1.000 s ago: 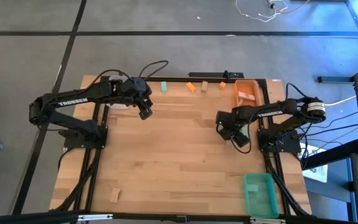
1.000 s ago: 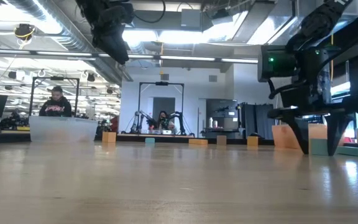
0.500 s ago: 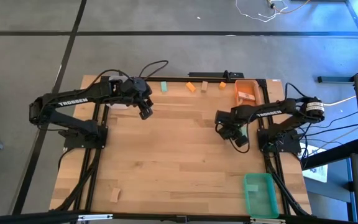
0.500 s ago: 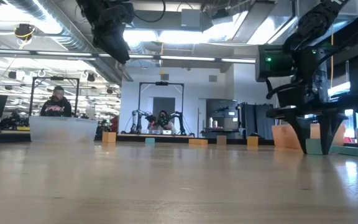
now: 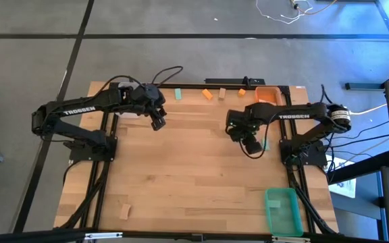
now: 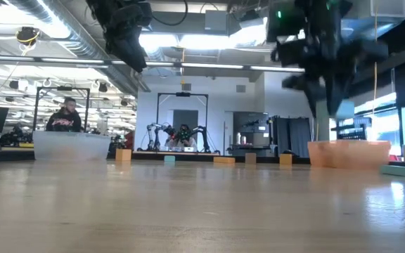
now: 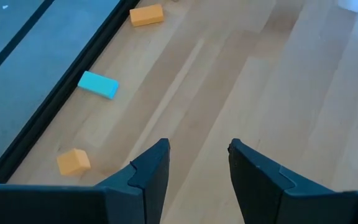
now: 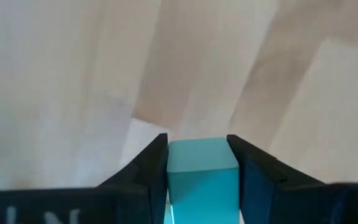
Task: Sort & place blocks by color
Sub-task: Put the blue block into the green bin
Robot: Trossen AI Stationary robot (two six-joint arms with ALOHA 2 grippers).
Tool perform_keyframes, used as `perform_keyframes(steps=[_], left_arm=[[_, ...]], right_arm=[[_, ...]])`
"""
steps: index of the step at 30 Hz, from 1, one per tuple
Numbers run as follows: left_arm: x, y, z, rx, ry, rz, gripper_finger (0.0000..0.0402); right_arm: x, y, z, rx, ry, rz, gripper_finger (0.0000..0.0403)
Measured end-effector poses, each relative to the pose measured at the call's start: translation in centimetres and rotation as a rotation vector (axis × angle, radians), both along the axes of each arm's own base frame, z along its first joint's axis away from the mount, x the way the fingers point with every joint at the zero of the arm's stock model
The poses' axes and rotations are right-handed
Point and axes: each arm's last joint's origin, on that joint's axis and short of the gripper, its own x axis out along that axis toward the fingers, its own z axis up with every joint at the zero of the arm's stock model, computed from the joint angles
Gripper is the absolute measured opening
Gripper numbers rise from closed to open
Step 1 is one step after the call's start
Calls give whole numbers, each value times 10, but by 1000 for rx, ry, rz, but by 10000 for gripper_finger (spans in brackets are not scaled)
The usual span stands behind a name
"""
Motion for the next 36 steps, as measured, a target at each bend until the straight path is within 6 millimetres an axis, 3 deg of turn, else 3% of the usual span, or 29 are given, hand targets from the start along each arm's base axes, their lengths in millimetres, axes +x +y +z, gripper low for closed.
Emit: perform_keyframes(steps=[6,10,14,22,27,36], left_arm=[[0,0,0,42,29,-57,153],[0,0,0,75,50,-99,153],[0,-1,0,81,57,-134,153],[1,-3,-1,78,62,-237,153],[1,-3,-1,73,61,-263,153],[1,-3,-1,74,61,-264,153]], right_arm=[[3,28,47,171,49,-137,135],[1,55,61,257,108,-248,135],[-5,87,62,325,211,-382,135],[-24,159,54,380,380,-585,135],[-39,198,38,384,428,-699,135],[-70,225,-13,317,506,-860,135]])
